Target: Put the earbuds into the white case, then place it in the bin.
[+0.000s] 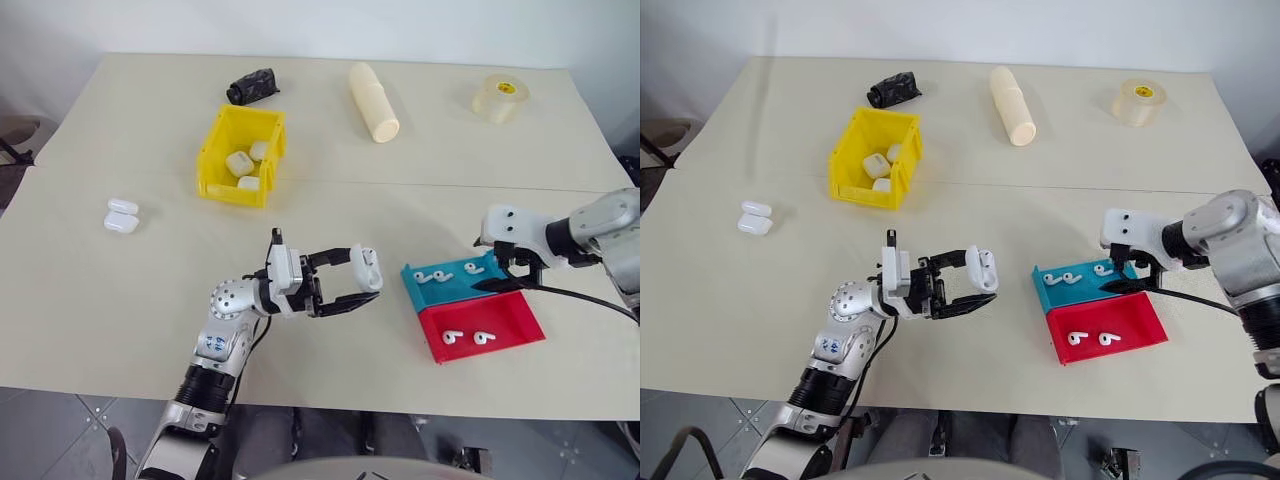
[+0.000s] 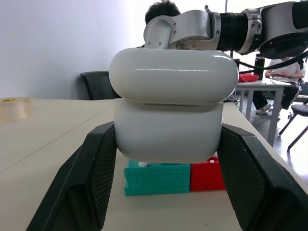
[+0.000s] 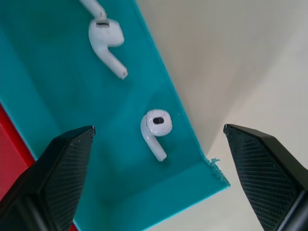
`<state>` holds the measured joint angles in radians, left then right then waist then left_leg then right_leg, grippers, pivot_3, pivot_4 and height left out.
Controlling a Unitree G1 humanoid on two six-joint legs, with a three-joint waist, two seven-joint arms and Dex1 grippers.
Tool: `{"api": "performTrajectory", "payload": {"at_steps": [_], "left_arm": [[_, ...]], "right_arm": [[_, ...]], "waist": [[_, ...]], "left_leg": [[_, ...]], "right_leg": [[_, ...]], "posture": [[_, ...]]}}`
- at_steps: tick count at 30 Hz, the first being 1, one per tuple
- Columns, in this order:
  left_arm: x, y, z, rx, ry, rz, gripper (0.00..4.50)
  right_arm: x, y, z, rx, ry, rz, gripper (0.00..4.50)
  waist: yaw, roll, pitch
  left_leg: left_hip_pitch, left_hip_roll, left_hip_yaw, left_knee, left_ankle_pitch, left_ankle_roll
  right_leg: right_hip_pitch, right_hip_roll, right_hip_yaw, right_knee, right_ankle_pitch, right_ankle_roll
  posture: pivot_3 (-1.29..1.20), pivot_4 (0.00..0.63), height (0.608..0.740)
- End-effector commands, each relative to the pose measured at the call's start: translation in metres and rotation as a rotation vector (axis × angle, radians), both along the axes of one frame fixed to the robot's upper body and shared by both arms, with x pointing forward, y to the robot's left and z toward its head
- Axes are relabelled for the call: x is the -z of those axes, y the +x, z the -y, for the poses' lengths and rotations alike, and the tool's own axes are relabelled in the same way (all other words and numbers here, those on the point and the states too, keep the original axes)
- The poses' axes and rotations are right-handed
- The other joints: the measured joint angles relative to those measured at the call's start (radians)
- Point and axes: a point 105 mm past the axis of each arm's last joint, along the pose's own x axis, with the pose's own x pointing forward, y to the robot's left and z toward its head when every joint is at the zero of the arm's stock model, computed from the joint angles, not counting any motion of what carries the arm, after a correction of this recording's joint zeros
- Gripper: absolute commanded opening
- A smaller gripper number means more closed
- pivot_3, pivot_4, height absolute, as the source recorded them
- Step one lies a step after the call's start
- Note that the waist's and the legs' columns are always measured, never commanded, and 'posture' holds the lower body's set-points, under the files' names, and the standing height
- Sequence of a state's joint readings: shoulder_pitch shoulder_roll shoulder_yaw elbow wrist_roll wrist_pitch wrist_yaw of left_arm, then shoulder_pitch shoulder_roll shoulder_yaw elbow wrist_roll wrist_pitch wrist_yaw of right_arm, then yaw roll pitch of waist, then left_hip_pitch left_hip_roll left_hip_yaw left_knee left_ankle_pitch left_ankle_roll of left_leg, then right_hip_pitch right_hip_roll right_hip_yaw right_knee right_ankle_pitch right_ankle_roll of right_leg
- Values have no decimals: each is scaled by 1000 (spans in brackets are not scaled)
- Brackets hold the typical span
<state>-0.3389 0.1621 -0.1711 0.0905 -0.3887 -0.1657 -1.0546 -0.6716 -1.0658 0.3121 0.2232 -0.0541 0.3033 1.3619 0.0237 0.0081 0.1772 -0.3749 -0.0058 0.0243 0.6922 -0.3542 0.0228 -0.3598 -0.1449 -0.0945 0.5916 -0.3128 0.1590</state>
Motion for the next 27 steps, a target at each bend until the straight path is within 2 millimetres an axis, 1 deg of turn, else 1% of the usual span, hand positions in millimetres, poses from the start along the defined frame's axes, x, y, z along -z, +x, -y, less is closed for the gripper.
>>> {"api": "performTrajectory", "payload": {"at_steps": [1,3,10,21,23,26,27], "left_arm": [[-9,-3,0,-8,-20,44,2774],[-9,-4,0,-8,-20,46,2774],[-10,-6,1,-4,-23,46,2774],[-13,-6,2,1,-30,51,2774],[-13,-6,2,1,-31,51,2774],[-13,-6,2,2,-30,49,2774],[-13,-6,2,3,-30,48,2774]], "right_arm": [[-3,3,-1,-16,-16,5,4307],[0,4,-3,-18,-20,-1,3912],[5,4,-3,-20,-38,-31,1521],[8,3,-5,-40,-60,-52,1521],[9,3,-5,-42,-59,-56,1162],[8,2,-9,-44,-42,-50,491],[7,2,-11,-47,-34,-43,491]], "waist": [[0,0,0],[-1,0,0],[-1,0,0],[-1,0,0],[-1,0,0],[-1,0,0],[-1,0,0]], "left_leg": [[0,0,0,0,0,0],[0,0,0,0,0,0],[0,0,0,1,0,0],[0,0,-1,2,0,0],[0,0,-1,2,0,0],[0,0,-1,2,0,0],[0,0,-1,2,0,0]], "right_leg": [[0,0,0,0,0,0],[0,0,0,0,0,0],[0,0,0,1,0,0],[1,0,0,1,0,0],[1,0,0,1,0,0],[1,0,-1,1,0,0],[1,0,-1,1,0,0]], "posture": [[0,150,740],[0,150,740],[0,150,740],[0,150,740],[0,150,740],[0,150,740],[0,150,740]]}}
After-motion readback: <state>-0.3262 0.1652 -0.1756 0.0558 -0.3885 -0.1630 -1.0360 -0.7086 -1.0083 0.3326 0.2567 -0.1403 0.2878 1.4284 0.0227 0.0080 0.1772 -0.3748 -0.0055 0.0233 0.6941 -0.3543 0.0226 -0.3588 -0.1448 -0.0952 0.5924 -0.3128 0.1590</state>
